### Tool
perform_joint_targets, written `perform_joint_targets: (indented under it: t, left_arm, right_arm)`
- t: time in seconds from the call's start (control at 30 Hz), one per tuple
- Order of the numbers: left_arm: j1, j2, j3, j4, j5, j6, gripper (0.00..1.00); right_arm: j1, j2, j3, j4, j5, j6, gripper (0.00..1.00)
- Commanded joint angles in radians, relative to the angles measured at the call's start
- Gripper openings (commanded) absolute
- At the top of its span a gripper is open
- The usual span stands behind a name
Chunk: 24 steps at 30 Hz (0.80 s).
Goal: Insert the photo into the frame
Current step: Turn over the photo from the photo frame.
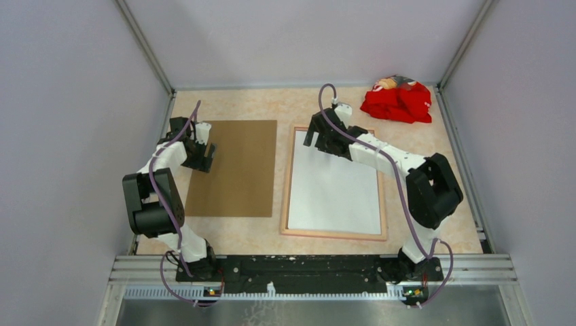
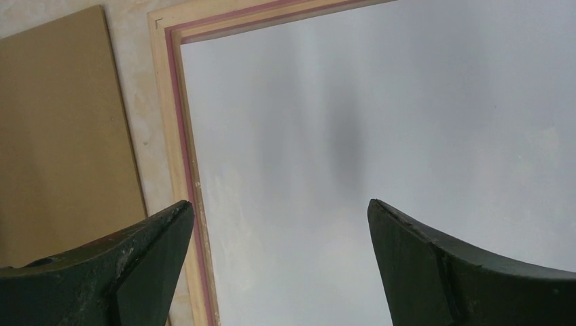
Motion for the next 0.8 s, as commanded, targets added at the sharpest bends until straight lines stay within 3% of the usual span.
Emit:
perform_joint_targets:
  t: [0.0, 0.33, 0.6, 0.77]
  left_arm:
    - [0.001, -0.016, 0.003, 0.009, -0.007, 0.019, 0.87]
    - [0.026, -0.023, 0.037, -0.019, 0.004, 0.028, 0.89]
    - [0.134, 0.007, 0.141, -0.025, -0.020, 0.055, 0.86]
    - [0.173, 0.048, 0.148, 0.049, -0.108, 0.049, 0.80]
  right_arm:
    - [-0.008, -0.012, -0.016, 0.078, -0.010, -0.020, 0.99]
    - [0.000, -0.053, -0.046, 0.114, -0.055, -0.012, 0.99]
    - [0.145, 0.113, 0.184, 0.080, -0.096, -0.026, 0.99]
    - [0.197, 0.251, 0.318, 0.085, -0.163, 0.003, 0.99]
